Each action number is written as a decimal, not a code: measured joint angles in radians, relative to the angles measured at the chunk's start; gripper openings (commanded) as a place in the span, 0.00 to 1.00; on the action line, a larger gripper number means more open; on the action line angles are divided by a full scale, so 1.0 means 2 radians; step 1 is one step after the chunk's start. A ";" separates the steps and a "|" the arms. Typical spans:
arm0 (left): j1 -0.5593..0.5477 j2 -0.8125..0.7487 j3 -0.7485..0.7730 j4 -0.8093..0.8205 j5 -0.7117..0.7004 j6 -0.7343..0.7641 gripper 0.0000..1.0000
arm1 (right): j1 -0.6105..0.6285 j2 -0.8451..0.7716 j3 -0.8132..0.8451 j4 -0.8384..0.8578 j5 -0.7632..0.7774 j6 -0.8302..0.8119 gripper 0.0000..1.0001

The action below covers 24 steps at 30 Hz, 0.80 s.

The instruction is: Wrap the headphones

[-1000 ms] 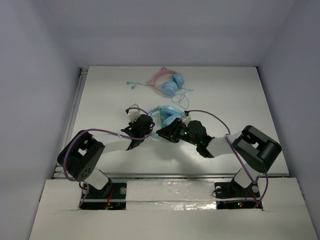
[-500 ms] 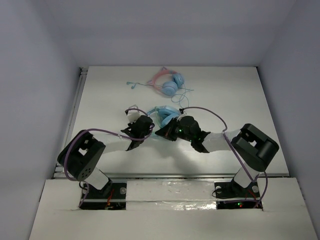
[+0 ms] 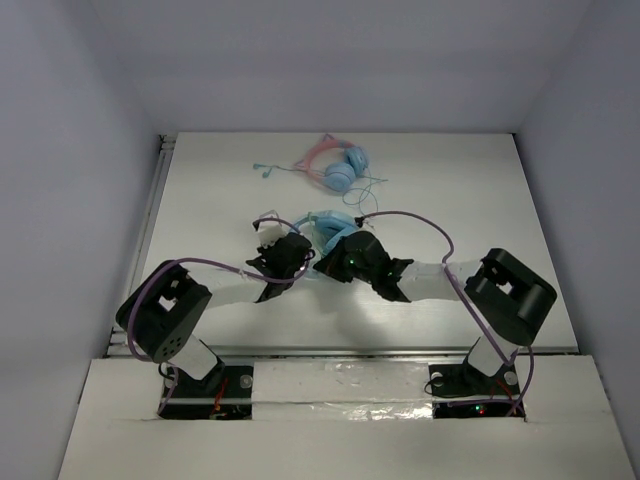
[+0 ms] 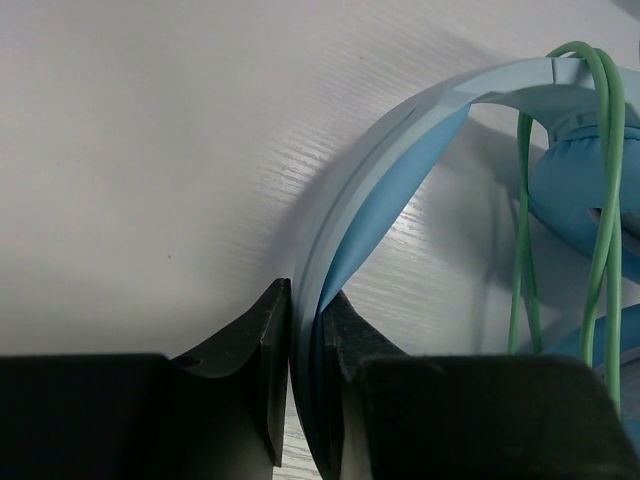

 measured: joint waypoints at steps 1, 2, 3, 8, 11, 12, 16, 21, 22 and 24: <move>-0.001 0.000 0.005 -0.006 -0.003 0.000 0.00 | 0.002 0.000 0.004 -0.006 0.006 -0.001 0.00; -0.001 0.000 0.009 -0.013 -0.006 0.001 0.00 | 0.003 0.000 0.007 -0.011 0.011 -0.002 0.00; -0.001 0.000 0.012 -0.018 -0.008 0.001 0.00 | 0.004 0.000 0.010 -0.015 0.016 -0.003 0.00; -0.002 0.000 0.016 -0.026 -0.004 0.004 0.00 | 0.010 -0.004 0.012 -0.021 0.023 -0.017 0.07; -0.002 0.000 0.016 -0.026 0.008 0.006 0.00 | 0.011 -0.010 0.014 -0.030 0.017 -0.034 0.18; -0.002 0.000 0.016 -0.026 0.010 0.007 0.00 | 0.011 -0.010 0.019 -0.035 0.016 -0.039 0.21; -0.002 0.000 0.016 -0.024 0.012 0.009 0.00 | 0.011 -0.001 0.050 -0.071 0.012 -0.067 0.21; 0.000 0.000 0.015 -0.016 0.011 0.014 0.00 | 0.012 0.035 0.087 -0.099 0.010 -0.090 0.19; 0.000 0.000 0.015 -0.015 0.011 0.016 0.00 | 0.012 0.043 0.097 -0.108 0.011 -0.093 0.19; 0.001 0.000 0.011 -0.015 0.009 0.016 0.00 | 0.012 0.058 0.115 -0.121 0.011 -0.098 0.17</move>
